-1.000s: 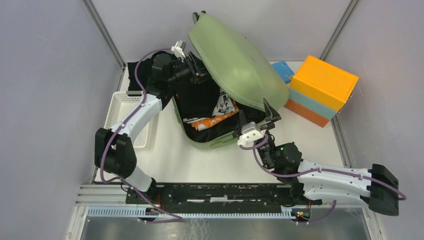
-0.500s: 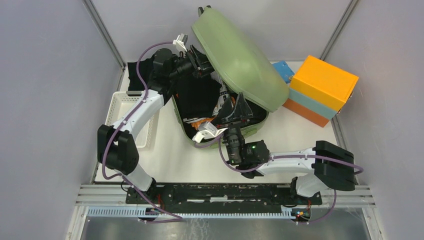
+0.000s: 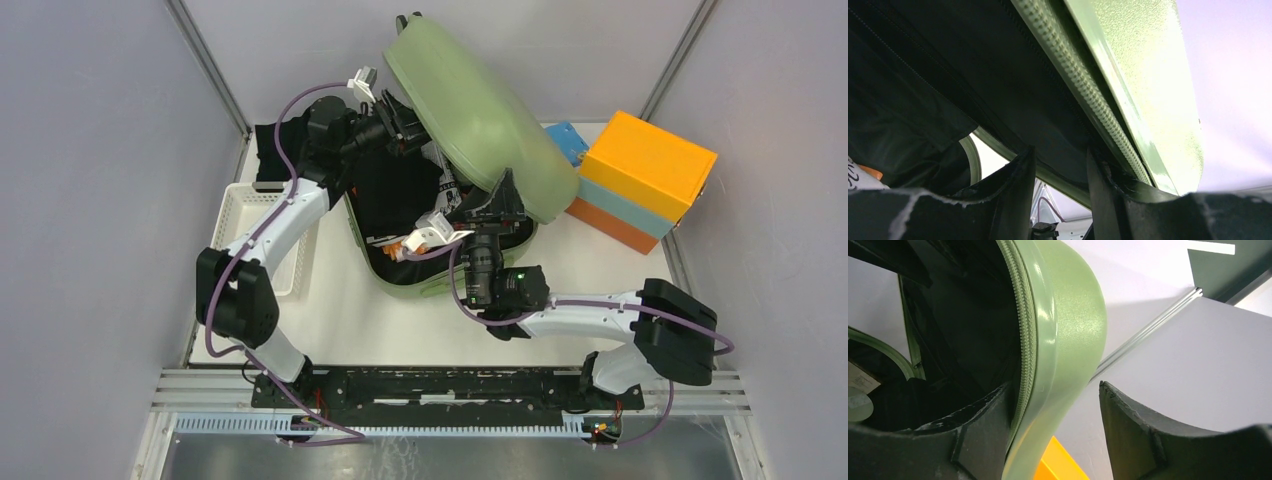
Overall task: Open, take out, and arrange the luggage
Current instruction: Open the luggage at the center of the board.
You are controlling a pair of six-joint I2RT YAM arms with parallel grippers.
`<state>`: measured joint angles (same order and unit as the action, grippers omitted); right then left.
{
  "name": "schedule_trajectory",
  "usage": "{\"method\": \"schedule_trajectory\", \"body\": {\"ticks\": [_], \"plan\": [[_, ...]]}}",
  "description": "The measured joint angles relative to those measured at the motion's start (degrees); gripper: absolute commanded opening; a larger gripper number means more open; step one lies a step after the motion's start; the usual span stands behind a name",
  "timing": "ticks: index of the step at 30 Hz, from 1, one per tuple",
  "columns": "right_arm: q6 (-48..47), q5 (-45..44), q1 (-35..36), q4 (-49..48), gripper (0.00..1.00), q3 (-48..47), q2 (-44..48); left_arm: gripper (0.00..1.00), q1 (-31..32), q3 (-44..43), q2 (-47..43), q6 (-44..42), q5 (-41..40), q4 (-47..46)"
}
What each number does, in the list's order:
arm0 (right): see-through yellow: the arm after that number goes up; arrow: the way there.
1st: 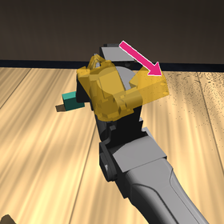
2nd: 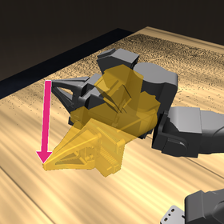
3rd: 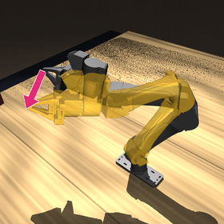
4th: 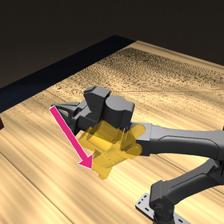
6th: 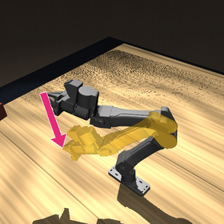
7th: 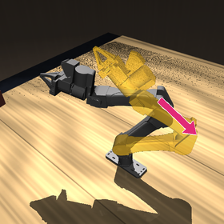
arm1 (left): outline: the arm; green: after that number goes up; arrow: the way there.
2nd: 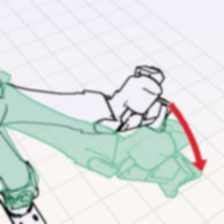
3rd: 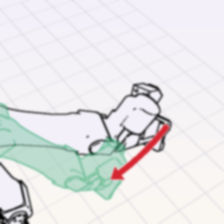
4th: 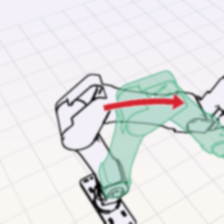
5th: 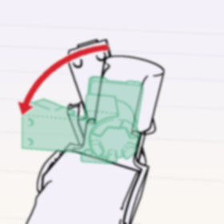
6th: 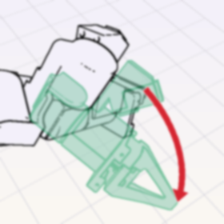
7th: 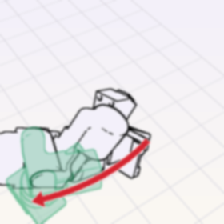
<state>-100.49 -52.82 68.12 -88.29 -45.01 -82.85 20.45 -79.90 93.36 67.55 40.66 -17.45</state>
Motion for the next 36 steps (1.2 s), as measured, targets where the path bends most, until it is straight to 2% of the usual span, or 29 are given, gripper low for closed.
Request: {"method": "schedule_trajectory", "body": {"ticks": [5, 10, 14, 18, 23, 28, 31, 36], "plan": [[2.4, 0.0, -1.5, 0.1, 0.24, 0.0, 0.0, 0.50, 0.3, -0.3, 0.7, 0.0, 0.0, -0.4], [4.1, 1.1, -2.5, -0.2, 0.10, 0.0, 0.2, 0.54, 0.3, -0.4, 1.4, 0.0, 0.0, -0.3], [6.4, 1.6, -3.2, -0.2, 0.06, 0.5, 1.9, 0.61, 0.2, 0.3, 1.2, -1.3, -0.4, -0.1], [9.0, 1.5, -4.7, -0.2, 0.04, 1.9, 4.8, 0.72, -0.5, 5.3, -2.2, -6.1, -4.0, 3.9], [14.9, 1.5, -7.3, -0.2, 0.04, 5.0, 9.5, 0.79, -3.0, 11.8, -10.7, -15.3, -15.5, 16.2], [19.9, 1.4, -9.9, -0.2, 0.03, 6.6, 12.7, 0.73, -6.0, 13.3, -15.9, -20.9, -30.9, 27.0], [22.2, 1.3, -10.6, -0.2, 0.03, 7.0, 13.6, 0.70, -6.6, 11.3, -13.9, -22.3, -40.4, 34.2], [25.0, 1.5, -11.3, 0.1, 0.02, 7.4, 14.2, 0.68, -6.6, 10.2, -9.3, -23.6, -49.8, 41.7]]}}
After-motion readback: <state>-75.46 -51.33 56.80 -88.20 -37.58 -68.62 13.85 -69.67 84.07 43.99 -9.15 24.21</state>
